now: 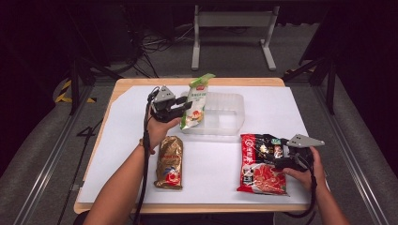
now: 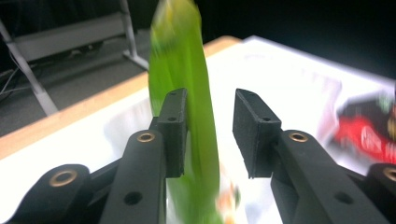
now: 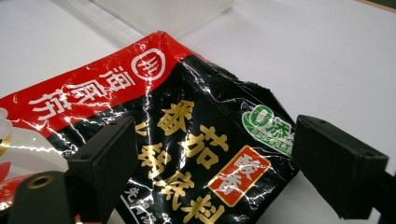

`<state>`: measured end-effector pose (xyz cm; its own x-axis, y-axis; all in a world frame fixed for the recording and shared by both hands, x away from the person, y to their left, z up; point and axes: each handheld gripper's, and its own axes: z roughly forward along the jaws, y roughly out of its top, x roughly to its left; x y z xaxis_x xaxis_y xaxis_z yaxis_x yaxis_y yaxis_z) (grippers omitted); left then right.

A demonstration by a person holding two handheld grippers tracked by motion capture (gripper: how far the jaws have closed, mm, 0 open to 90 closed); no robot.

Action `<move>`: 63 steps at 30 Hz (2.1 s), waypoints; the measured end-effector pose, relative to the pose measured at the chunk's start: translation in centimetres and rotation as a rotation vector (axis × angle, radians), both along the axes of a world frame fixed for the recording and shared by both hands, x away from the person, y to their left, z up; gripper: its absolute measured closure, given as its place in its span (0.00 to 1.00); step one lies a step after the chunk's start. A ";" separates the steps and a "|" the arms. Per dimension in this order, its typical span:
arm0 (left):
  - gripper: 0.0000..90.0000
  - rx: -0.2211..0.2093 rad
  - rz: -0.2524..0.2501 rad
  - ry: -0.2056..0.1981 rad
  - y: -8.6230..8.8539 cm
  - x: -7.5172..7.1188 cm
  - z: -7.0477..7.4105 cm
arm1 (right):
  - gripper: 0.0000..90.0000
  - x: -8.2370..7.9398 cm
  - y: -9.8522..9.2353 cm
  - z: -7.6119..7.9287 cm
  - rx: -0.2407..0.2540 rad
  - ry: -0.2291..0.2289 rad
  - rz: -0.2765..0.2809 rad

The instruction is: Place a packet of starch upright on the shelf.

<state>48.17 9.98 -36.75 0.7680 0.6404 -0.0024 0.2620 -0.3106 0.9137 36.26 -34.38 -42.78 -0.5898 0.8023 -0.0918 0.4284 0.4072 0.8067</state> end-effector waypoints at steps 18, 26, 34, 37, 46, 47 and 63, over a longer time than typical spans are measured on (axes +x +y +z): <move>0.84 0.386 -0.115 -0.013 -2.0 -1.3 -2.3 | 0.17 0.1 0.3 -0.2 -0.005 0.009 0.008; 0.96 0.400 -0.096 0.010 -2.1 -0.8 -2.5 | 0.17 0.0 0.2 -0.2 -0.004 0.011 0.008; 0.87 0.395 -0.101 -0.011 -1.4 -1.3 -1.9 | 0.17 0.1 0.4 -0.3 -0.012 0.015 0.015; 0.94 0.423 -0.138 0.030 -2.0 -0.7 -2.7 | 0.17 0.1 0.6 -0.3 -0.022 0.013 0.023; 1.00 0.466 -0.152 0.089 -3.5 0.7 -2.9 | 0.17 0.1 0.4 -0.3 -0.013 0.018 0.022; 1.00 0.476 -0.158 0.100 -3.8 0.8 -2.9 | 0.17 0.1 0.4 -0.3 -0.014 0.017 0.022; 0.94 0.317 -0.202 0.044 -2.0 -1.0 -2.3 | 0.17 0.0 0.3 -0.3 -0.017 0.014 0.016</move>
<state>47.16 7.96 -39.08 0.8824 0.4506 0.1354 0.2038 -0.6255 0.7531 36.26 -34.04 -43.04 -0.6040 0.7911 -0.0969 0.4326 0.4275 0.7938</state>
